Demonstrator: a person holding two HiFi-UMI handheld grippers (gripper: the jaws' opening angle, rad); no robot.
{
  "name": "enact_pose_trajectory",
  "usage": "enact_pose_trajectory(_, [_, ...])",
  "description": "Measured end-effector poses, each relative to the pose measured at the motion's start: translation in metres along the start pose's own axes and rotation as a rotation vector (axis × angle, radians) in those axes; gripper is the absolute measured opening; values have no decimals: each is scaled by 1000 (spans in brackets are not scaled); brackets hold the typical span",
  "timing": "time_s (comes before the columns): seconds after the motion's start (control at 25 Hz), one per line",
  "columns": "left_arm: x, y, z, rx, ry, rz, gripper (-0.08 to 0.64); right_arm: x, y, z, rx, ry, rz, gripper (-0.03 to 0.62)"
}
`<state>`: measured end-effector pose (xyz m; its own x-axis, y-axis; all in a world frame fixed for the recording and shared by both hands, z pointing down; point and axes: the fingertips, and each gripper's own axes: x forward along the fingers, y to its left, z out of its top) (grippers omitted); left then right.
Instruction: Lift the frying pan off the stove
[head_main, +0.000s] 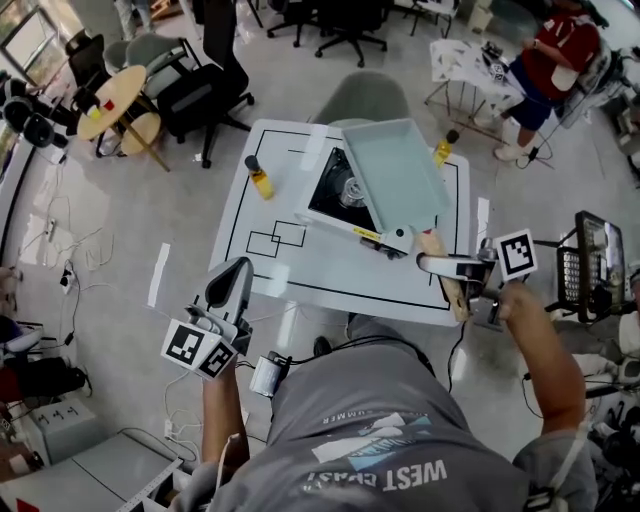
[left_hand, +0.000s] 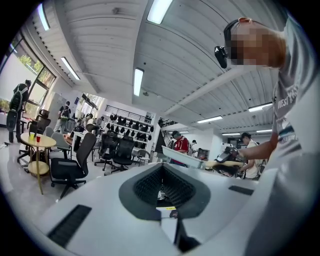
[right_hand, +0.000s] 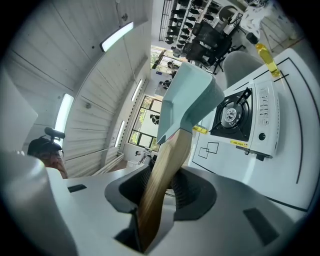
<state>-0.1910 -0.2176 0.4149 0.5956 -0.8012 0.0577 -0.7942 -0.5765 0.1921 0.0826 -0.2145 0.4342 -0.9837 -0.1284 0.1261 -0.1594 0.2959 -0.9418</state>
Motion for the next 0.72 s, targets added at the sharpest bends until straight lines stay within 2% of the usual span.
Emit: enact_pose_trajectory(0.72, [-5, 1, 1, 1, 0, -1, -2, 2, -5, -3, 21, -14, -10, 147])
